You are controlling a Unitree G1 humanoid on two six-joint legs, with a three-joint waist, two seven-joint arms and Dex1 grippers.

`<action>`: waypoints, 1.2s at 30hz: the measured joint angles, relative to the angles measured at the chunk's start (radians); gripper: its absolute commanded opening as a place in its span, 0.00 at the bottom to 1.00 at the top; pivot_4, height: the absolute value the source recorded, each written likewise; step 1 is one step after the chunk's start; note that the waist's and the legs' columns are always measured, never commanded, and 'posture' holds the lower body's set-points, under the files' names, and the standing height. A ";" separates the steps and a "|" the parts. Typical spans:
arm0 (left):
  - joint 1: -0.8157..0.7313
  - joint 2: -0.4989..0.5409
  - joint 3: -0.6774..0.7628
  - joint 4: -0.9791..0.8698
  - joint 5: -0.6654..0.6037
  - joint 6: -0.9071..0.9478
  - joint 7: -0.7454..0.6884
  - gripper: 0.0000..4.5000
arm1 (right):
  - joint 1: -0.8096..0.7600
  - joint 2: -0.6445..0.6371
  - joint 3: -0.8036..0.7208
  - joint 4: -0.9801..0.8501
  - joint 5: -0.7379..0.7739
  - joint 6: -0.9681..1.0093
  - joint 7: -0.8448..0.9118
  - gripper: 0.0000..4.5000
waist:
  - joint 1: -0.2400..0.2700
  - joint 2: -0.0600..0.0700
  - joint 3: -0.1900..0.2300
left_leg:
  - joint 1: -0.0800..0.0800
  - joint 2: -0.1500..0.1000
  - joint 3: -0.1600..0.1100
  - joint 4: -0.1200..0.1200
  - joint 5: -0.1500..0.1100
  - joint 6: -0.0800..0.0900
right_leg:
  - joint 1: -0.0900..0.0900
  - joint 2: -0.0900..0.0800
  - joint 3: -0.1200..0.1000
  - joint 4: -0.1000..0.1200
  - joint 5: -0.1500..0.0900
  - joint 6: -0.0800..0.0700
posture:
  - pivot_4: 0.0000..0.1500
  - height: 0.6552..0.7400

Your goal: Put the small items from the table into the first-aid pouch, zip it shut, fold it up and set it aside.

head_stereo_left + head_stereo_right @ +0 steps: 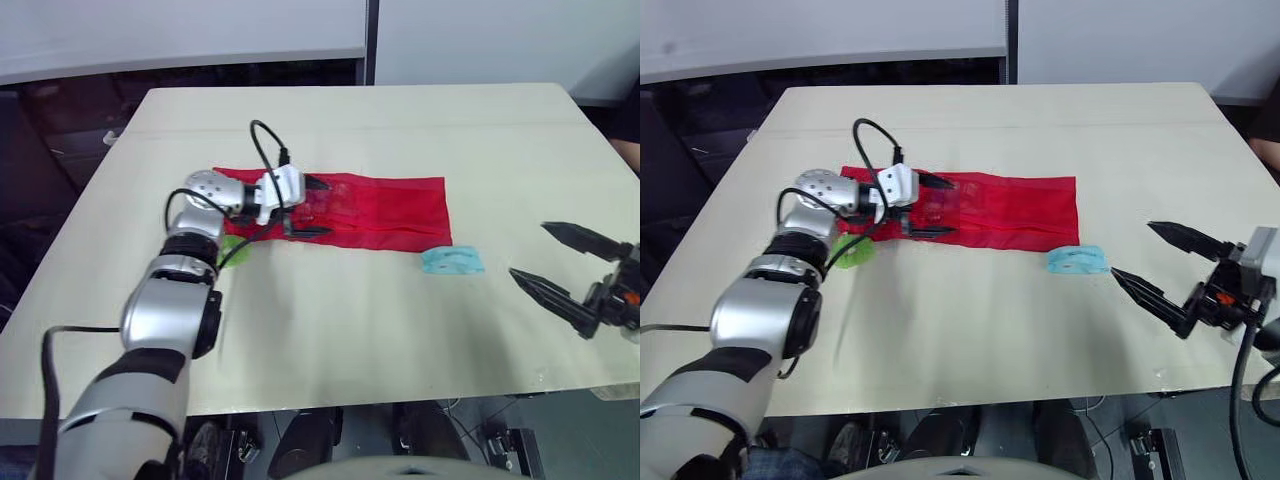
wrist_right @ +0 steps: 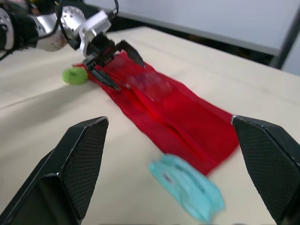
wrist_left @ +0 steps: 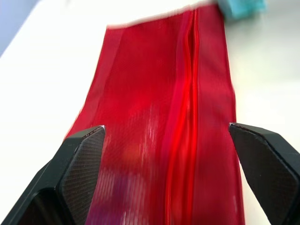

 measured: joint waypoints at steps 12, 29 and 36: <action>-0.034 -0.192 -0.143 0.049 0.161 0.145 0.284 0.99 | 0.116 0.030 -0.089 -0.112 -0.031 0.014 -0.113 1.00 | 0.001 -0.001 0.000 | 0.001 0.000 0.001 -0.001 0.000 0.000 | 0.001 0.000 0.002 0.000 0.000 0.000 | 1.00 0.96; -0.099 -0.243 -0.126 0.106 0.189 0.252 0.469 0.99 | 0.185 0.080 -0.113 -0.155 -0.049 0.005 -0.175 1.00 | 0.004 -0.001 0.000 | 0.001 0.000 0.002 -0.001 0.000 0.000 | 0.001 0.000 0.002 0.000 0.000 0.001 | 1.00 0.96; -0.099 -0.250 -0.127 0.106 0.198 0.243 0.464 0.88 | 0.169 0.080 -0.107 -0.142 -0.066 -0.009 -0.172 1.00 | 0.004 -0.001 0.000 | 0.001 0.000 0.002 -0.001 0.000 0.000 | 0.001 0.000 0.002 0.000 0.000 0.001 | 1.00 0.96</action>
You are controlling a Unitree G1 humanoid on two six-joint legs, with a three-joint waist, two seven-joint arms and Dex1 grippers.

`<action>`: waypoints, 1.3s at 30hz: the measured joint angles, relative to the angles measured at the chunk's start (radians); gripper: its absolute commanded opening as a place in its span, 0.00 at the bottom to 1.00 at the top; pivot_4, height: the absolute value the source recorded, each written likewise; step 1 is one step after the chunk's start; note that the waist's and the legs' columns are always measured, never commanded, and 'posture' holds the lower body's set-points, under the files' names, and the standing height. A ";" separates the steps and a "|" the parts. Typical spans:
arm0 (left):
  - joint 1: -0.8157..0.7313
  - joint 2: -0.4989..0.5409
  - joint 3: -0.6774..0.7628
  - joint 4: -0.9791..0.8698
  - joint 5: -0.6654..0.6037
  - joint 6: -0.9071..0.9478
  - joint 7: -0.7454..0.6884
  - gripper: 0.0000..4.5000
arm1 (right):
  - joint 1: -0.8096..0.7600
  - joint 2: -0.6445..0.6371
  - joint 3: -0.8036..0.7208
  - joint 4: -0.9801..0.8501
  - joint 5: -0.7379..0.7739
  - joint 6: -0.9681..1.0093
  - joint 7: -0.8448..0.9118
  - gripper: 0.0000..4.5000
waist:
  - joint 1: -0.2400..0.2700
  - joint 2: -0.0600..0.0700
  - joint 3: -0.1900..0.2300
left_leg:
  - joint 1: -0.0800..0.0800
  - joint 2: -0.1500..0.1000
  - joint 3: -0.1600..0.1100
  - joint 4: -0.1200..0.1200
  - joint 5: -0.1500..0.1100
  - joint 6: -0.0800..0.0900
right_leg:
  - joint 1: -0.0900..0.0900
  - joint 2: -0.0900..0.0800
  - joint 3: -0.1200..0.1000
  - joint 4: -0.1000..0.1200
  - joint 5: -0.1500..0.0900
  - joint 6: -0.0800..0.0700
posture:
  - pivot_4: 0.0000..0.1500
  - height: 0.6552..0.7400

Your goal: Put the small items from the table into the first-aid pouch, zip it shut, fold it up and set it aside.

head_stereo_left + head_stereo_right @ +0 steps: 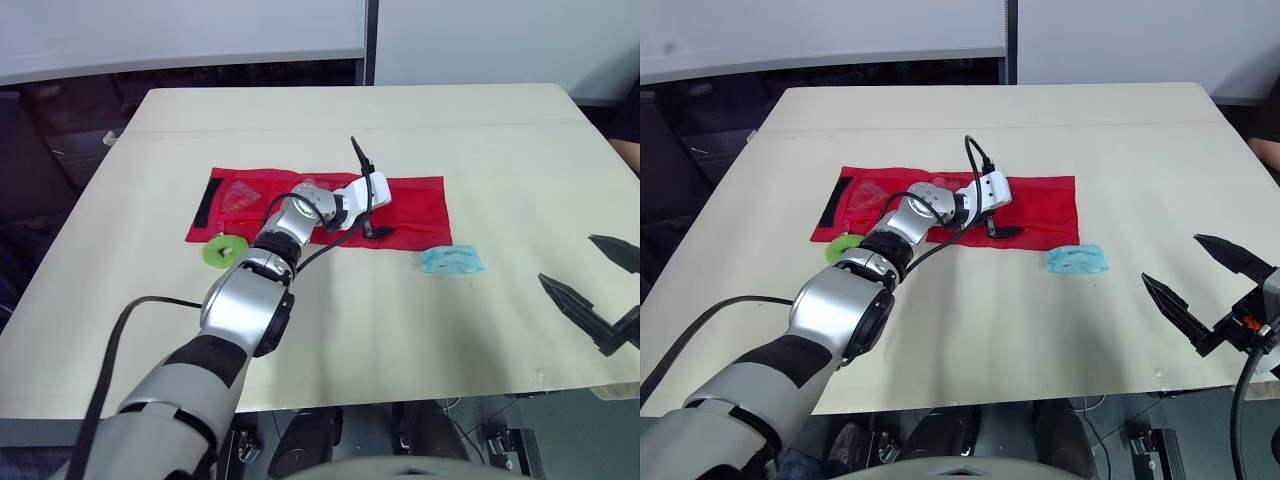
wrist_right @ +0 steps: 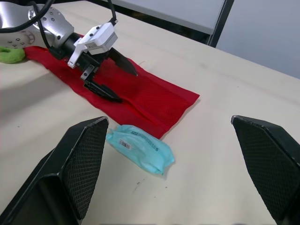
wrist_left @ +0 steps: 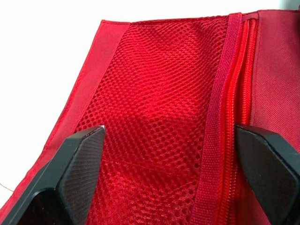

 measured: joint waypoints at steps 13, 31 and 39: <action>0.001 0.003 0.007 0.000 0.008 0.001 -0.010 0.01 | -0.048 -0.042 0.110 0.041 -0.047 0.006 0.029 1.00 | -0.004 0.000 0.000 | 0.000 0.000 0.001 0.000 0.000 0.000 | 0.000 0.000 0.000 0.000 0.000 0.000 | 1.00 0.96; -0.005 -0.017 0.037 -0.005 -0.028 0.003 -0.089 0.01 | -0.774 -0.219 0.844 0.746 -0.491 -0.029 0.309 1.00 | -0.005 0.001 0.000 | -0.005 -0.001 0.001 0.001 0.003 -0.004 | -0.005 -0.001 0.001 -0.002 0.001 0.001 | 1.00 0.96; -0.006 -0.021 0.056 -0.005 -0.053 0.020 -0.131 0.00 | -0.893 -0.160 0.943 0.909 -0.591 -0.114 0.411 0.81 | -0.006 0.001 0.000 | -0.008 -0.001 0.002 0.001 0.003 -0.005 | -0.011 -0.001 0.001 0.002 0.001 0.000 | 1.00 0.96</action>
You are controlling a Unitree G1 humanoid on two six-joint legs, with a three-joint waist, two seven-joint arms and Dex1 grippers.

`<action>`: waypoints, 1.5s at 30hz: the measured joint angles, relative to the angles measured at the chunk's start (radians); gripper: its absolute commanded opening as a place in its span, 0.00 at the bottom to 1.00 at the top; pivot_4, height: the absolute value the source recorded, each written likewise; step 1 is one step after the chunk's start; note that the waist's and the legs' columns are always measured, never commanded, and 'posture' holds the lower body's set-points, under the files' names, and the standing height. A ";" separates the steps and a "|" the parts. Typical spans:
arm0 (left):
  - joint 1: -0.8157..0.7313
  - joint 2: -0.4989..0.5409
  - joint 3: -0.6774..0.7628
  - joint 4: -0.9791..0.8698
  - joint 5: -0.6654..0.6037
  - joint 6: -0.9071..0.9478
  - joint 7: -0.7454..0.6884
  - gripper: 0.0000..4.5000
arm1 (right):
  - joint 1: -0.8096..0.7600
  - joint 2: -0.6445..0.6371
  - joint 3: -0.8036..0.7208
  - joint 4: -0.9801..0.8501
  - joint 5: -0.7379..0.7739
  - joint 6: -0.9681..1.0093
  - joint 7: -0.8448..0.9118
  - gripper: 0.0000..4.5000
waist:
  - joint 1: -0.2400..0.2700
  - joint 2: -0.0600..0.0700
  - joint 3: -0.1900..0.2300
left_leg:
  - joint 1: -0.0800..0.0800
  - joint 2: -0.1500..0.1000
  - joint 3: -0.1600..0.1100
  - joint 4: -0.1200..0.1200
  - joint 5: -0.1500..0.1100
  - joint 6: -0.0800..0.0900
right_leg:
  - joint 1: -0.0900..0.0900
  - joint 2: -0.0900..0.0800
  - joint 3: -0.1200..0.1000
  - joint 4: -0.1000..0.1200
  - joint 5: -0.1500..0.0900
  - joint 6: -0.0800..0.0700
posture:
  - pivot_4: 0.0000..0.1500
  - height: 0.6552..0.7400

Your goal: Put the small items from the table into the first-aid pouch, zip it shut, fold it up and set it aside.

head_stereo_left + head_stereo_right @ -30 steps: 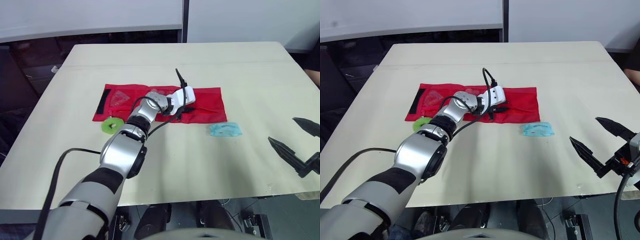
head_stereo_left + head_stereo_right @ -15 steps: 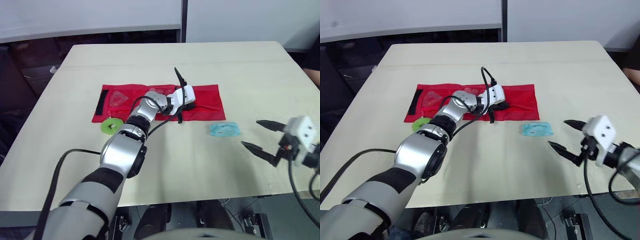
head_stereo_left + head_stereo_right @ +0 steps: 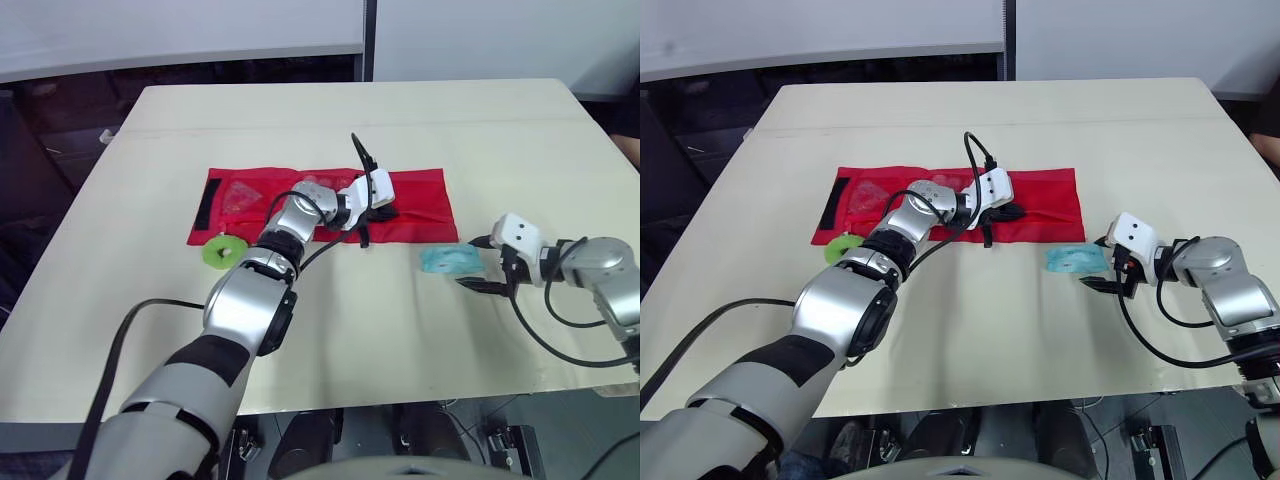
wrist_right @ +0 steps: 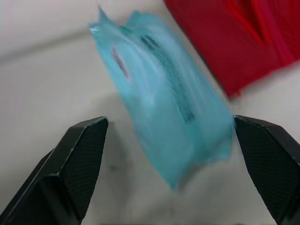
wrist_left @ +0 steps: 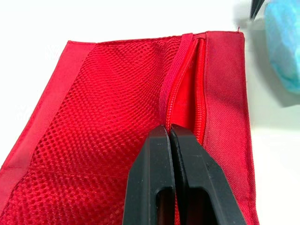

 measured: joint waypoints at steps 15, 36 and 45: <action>-0.006 -0.010 0.027 0.000 -0.029 0.046 -0.058 0.00 | 0.141 0.030 -0.180 -0.299 0.136 0.204 -0.098 0.03 | 0.000 0.000 0.000 | 0.000 0.000 0.000 0.001 0.000 0.000 | -0.001 0.000 0.001 0.002 0.000 0.000 | 1.00 0.96; -0.013 -0.069 0.037 -0.078 -0.068 0.081 -0.150 0.00 | 0.049 0.416 -0.158 -0.406 0.009 0.638 -0.722 0.03 | -0.002 0.001 0.000 | -0.001 0.000 0.001 0.001 0.000 0.000 | -0.002 0.000 0.002 0.003 0.000 0.000 | 1.00 0.96; 0.004 -0.123 0.018 -0.098 -0.069 0.098 -0.137 0.00 | -0.064 0.629 -0.208 -0.259 -0.052 0.593 -0.945 0.34 | -0.005 0.001 -0.001 | -0.001 0.000 0.001 0.000 0.001 -0.001 | -0.003 0.000 0.002 0.004 0.000 -0.001 | 1.00 0.96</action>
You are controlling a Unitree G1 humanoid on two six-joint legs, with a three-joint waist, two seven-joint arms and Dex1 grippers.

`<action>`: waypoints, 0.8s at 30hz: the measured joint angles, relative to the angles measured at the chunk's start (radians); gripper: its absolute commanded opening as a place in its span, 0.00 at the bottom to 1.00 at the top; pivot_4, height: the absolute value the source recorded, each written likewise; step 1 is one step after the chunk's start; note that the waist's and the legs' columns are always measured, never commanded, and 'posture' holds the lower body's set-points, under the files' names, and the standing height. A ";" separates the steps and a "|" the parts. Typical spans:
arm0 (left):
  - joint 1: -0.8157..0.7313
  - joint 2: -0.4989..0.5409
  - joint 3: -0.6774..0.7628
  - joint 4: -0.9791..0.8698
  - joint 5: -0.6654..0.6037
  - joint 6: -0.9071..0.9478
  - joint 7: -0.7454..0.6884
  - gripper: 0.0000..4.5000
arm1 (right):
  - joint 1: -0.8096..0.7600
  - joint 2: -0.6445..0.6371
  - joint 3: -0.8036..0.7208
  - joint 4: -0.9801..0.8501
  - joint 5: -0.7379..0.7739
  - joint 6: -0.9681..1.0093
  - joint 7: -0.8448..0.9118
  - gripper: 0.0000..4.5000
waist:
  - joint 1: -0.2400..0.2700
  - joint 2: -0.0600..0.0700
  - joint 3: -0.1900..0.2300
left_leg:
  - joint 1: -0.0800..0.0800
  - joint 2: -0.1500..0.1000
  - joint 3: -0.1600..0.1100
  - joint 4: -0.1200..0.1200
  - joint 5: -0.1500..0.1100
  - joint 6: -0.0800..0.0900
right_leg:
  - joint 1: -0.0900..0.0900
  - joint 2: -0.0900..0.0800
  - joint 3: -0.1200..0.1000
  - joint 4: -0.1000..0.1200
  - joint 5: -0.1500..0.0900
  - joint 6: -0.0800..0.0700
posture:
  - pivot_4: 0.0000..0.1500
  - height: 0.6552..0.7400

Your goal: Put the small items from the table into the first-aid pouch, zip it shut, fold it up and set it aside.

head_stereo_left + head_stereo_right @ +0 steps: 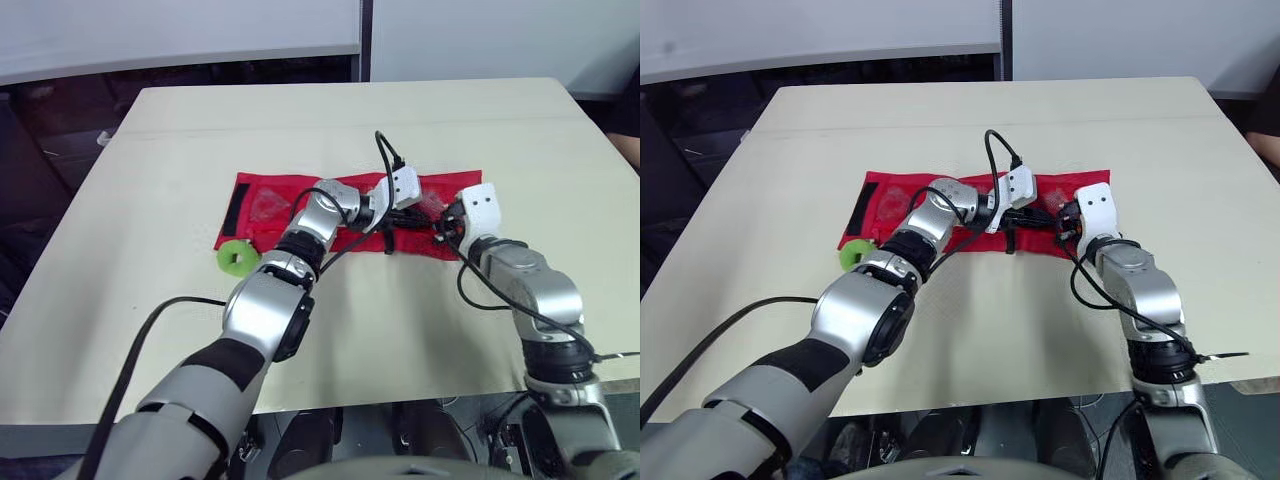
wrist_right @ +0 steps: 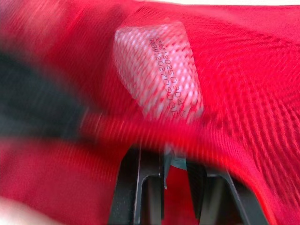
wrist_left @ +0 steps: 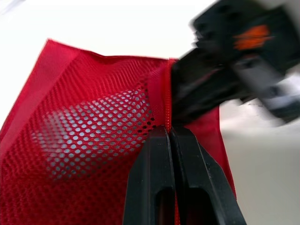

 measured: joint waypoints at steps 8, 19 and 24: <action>-0.012 -0.019 0.003 0.016 0.001 0.050 0.169 0.00 | 0.074 -0.085 0.014 -0.135 0.067 0.037 0.123 0.96 | -0.003 0.002 -0.001 | -0.002 0.000 0.000 0.000 0.000 0.000 | -0.001 0.000 0.000 0.000 0.000 0.000 | 1.00 0.96; -0.023 -0.045 0.006 0.043 -0.007 0.059 0.224 0.00 | 0.294 -0.218 -0.074 -0.447 0.257 -0.073 0.369 0.96 | -0.001 0.002 0.000 | -0.001 0.000 0.000 0.000 0.000 0.000 | 0.000 0.000 0.000 0.000 0.000 0.000 | 1.00 0.96; -0.023 -0.048 0.023 0.043 -0.024 0.060 0.200 0.00 | 0.381 -0.235 -0.209 -0.366 0.222 -0.151 0.316 0.96 | 0.005 0.003 0.000 | 0.000 0.000 0.000 0.000 0.000 0.000 | 0.001 0.000 0.000 0.000 0.000 0.000 | 1.00 0.96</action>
